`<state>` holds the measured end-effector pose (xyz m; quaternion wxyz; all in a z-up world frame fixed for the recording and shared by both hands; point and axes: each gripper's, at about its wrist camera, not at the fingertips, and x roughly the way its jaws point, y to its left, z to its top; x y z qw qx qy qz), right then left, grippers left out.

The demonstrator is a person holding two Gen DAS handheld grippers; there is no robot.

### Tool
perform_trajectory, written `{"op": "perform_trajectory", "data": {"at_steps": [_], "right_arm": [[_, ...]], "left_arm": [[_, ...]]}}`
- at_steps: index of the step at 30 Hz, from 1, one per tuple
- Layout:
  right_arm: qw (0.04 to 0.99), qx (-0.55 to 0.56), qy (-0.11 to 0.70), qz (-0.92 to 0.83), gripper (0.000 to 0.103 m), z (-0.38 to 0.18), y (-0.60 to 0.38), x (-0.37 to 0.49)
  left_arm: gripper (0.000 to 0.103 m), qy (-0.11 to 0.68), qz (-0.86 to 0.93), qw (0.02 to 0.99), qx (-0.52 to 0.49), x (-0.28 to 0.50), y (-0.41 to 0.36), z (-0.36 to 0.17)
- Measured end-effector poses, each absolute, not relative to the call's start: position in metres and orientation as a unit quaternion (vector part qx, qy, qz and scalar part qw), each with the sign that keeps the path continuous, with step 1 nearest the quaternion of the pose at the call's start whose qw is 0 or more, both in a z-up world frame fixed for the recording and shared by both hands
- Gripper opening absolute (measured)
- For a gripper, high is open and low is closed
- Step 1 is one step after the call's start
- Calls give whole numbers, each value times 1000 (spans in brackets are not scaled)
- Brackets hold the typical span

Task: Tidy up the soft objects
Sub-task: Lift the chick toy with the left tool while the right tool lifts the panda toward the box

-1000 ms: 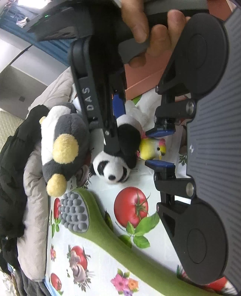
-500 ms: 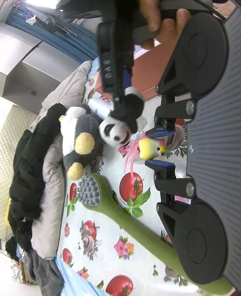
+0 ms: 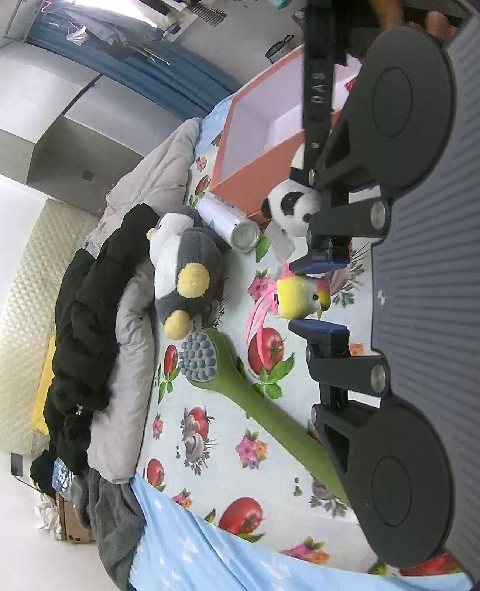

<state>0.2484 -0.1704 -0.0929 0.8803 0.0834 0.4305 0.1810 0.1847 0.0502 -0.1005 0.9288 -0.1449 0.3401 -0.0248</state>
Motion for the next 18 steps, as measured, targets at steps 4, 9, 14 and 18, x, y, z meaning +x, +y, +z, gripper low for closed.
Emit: {"op": "perform_trajectory", "data": {"at_steps": [4,9,14,18], "right_arm": [[883,81,425,182,51,-85,-173,222],[890,81,408,185,51,-71,-173,192],[899,81,387,187,51,-56,-174,167],[905,75,370,194,51,-43,-173,149]], "left_arm": [[30,332,-19,931,-147,162,48,-86],[30,328,-17,932,-154,136,48,-72],[30,321,-10,934,-154,109,48,-62],[30,314,-5,937,-153,92,46,-52]]}}
